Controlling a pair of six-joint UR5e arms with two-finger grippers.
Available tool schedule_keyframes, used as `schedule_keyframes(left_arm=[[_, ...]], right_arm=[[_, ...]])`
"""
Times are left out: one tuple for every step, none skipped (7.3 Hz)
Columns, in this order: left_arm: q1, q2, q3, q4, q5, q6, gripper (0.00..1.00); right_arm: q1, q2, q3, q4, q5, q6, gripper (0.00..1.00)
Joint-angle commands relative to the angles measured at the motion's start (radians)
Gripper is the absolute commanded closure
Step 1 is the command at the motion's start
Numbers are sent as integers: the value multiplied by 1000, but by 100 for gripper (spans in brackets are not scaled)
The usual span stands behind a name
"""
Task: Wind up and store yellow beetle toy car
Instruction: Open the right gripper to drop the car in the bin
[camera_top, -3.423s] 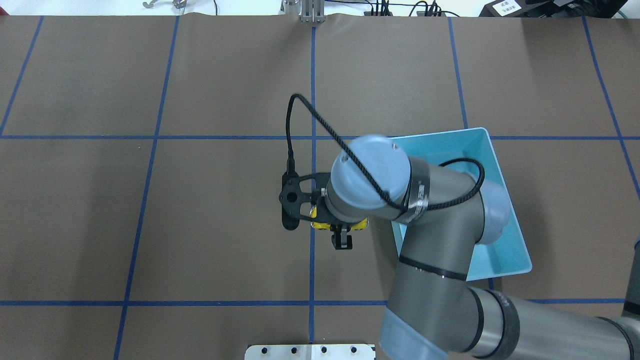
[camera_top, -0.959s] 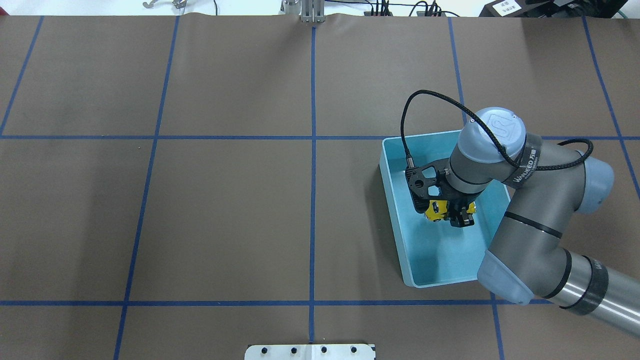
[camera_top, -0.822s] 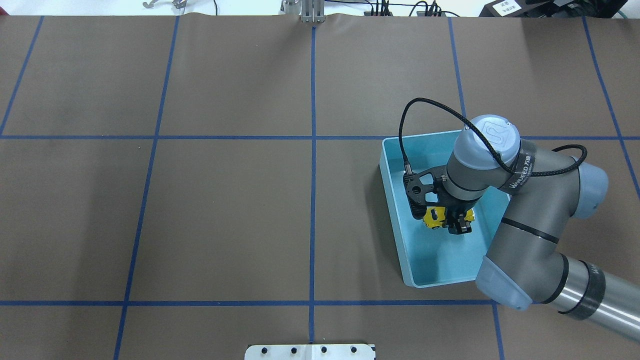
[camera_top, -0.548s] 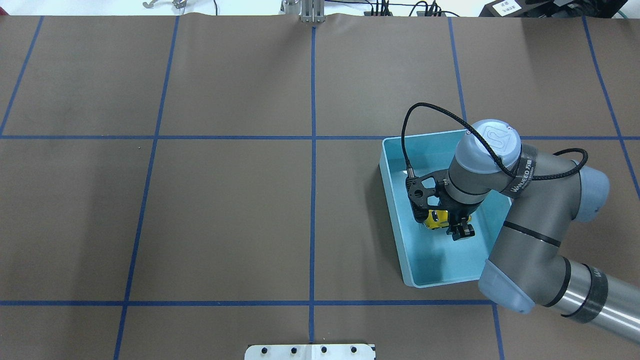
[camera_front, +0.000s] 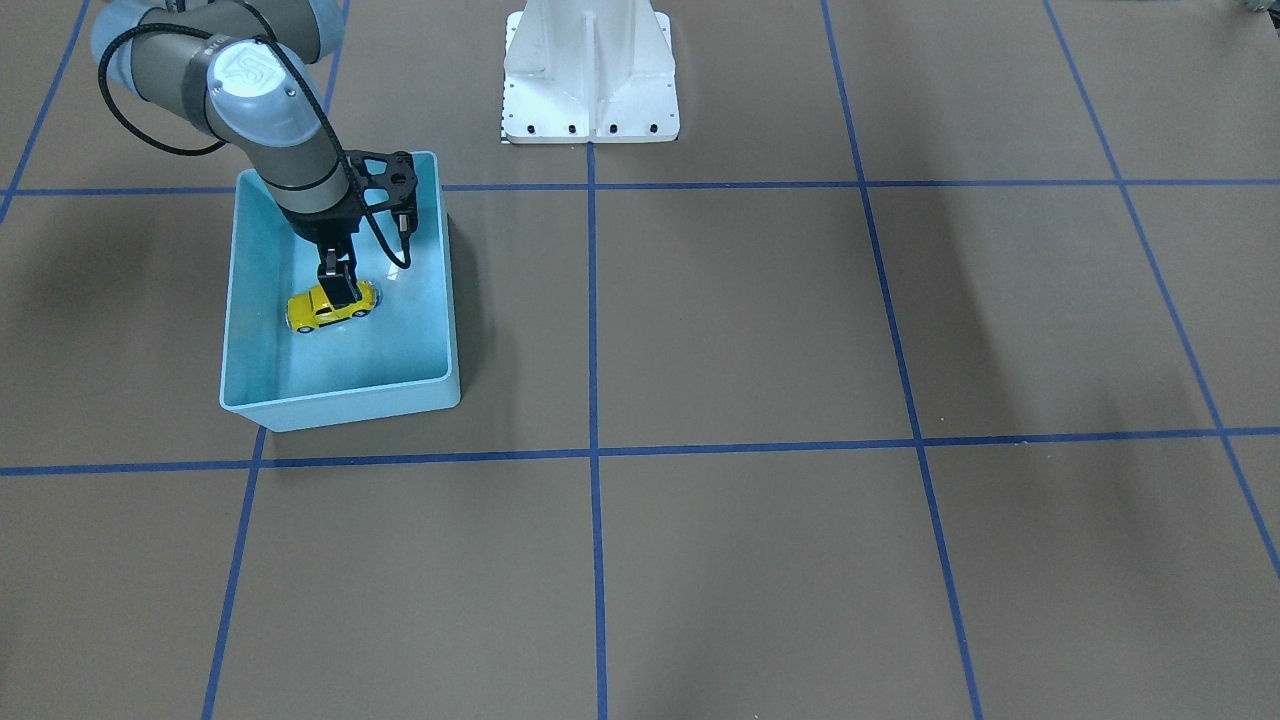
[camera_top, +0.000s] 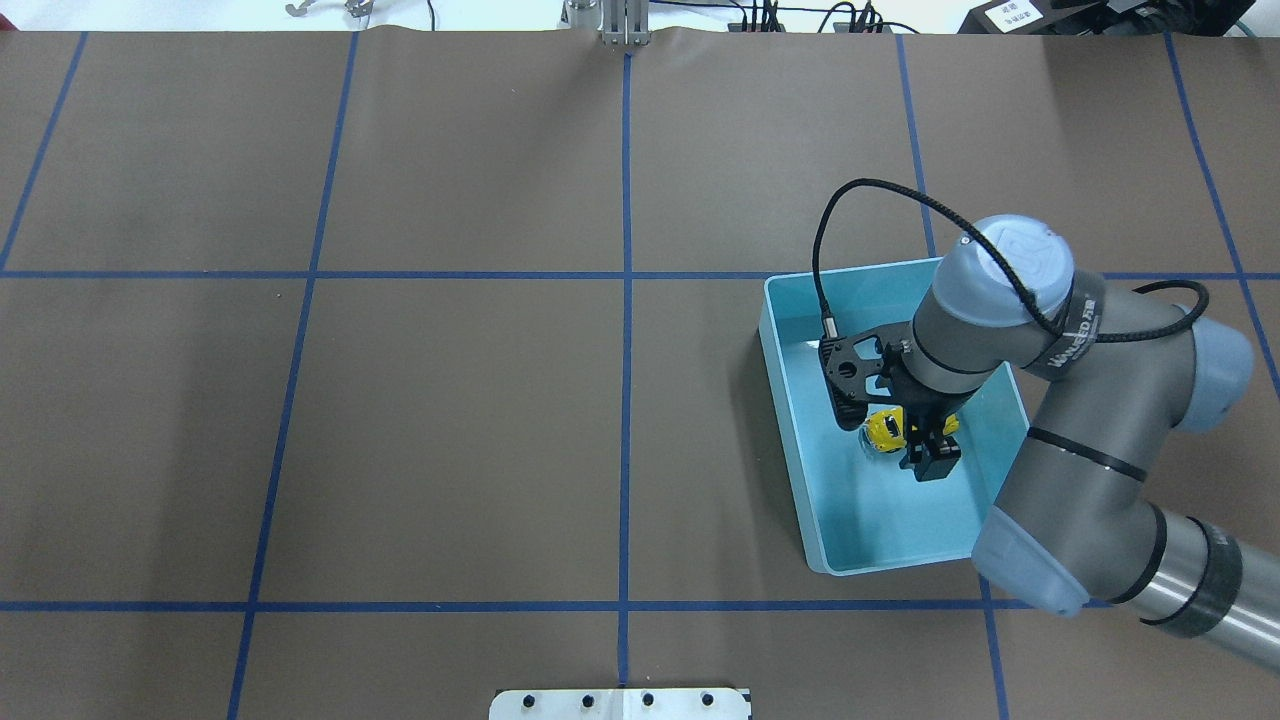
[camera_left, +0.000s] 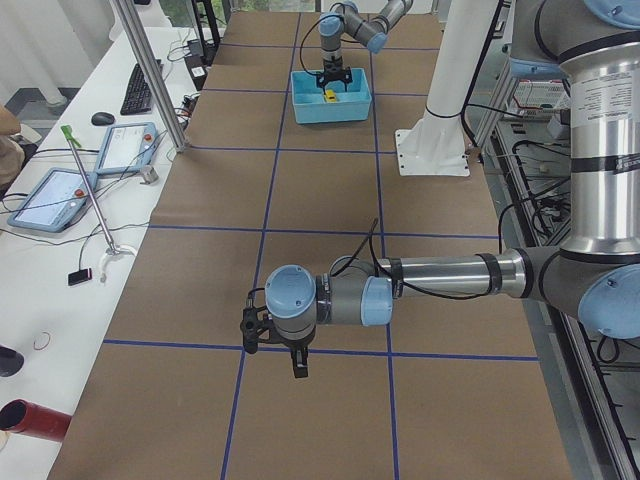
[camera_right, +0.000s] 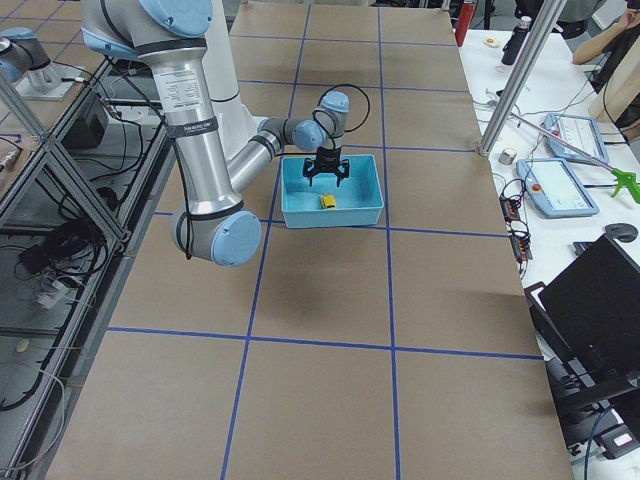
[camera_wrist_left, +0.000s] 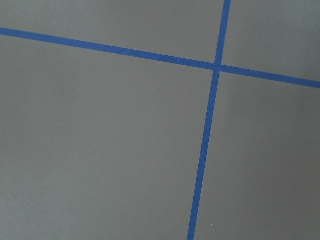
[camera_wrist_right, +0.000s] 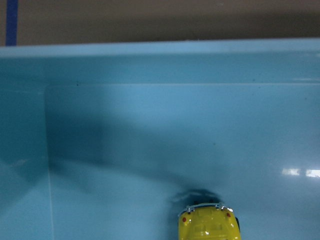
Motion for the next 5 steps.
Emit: schedule_keyframes(left_arm=[[0, -2, 1, 0, 0, 2, 0], [0, -3, 2, 0, 0, 2, 0], [0, -3, 2, 0, 0, 2, 0], [0, -2, 2, 0, 2, 2, 0], [0, -2, 1, 0, 2, 2, 0]], right_arm=[[158, -1, 70, 0, 27, 10, 0], [256, 5, 87, 1, 32, 31, 0], [357, 8, 101, 0, 36, 138, 0], [452, 2, 103, -6, 106, 283, 0], [552, -16, 86, -11, 203, 396, 0]])
